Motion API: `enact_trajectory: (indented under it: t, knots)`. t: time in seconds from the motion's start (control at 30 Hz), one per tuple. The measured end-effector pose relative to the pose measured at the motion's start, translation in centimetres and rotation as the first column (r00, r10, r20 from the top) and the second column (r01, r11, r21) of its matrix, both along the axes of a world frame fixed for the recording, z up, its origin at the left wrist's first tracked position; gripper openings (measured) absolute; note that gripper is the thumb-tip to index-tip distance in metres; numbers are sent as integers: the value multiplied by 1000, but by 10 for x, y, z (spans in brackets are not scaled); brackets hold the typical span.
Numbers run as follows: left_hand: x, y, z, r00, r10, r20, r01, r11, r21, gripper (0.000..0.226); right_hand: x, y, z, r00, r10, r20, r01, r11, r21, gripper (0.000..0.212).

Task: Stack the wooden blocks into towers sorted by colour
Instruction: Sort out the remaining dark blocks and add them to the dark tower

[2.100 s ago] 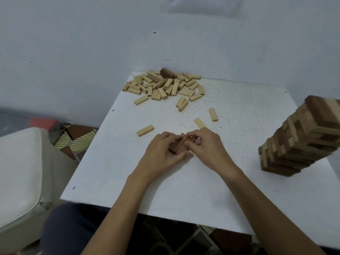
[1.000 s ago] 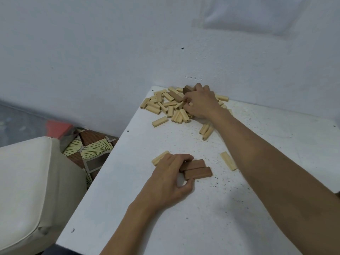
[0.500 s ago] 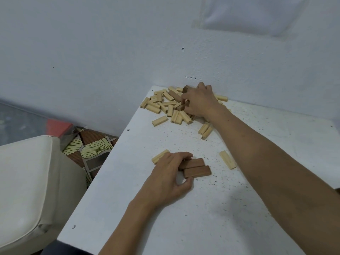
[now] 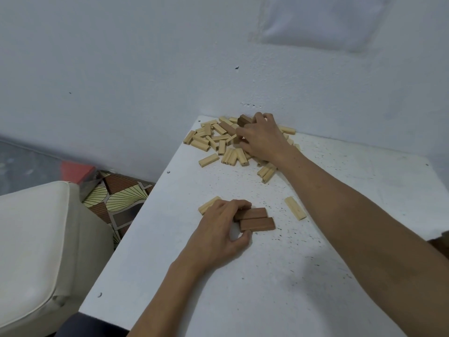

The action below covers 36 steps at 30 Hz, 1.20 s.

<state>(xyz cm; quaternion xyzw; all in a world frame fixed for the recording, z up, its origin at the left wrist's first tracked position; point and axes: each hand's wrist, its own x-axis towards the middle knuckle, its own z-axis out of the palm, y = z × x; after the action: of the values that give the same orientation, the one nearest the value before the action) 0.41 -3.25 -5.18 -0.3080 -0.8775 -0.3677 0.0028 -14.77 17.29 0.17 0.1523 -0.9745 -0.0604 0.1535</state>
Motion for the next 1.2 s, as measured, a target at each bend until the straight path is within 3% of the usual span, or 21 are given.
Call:
enact_trajectory:
  t: [0.17,0.27,0.4,0.53,0.67,0.9,1.1,1.2]
  knots:
    - [-1,-1,1,1000,-14,7,14,1000,7,44,24,3,1,987,-77,-139,43,972,-230,23]
    - [0,-1,4,999,-25,25,25,1000,-2,44,58,5,4,998,-59,19,61,867,-494,26]
    - [8,-1,5,999,-32,43,32,999,15,46,114,6,-3,962,15,272,179,716,-675,21]
    - [15,0,8,998,-36,42,32,995,93,48,159,7,-19,924,16,381,264,695,-669,18]
    - [18,2,8,996,-45,74,36,993,112,52,182,4,-22,943,18,331,215,726,-653,20]
    - [16,6,8,995,-26,99,29,999,-27,67,197,-1,-31,943,-47,328,246,763,-598,33]
    - [7,8,18,992,-87,93,99,985,-140,62,212,-2,-32,951,-15,308,207,773,-600,35]
    - [5,8,18,988,-103,114,122,977,-175,77,223,4,-28,919,28,394,233,768,-597,60]
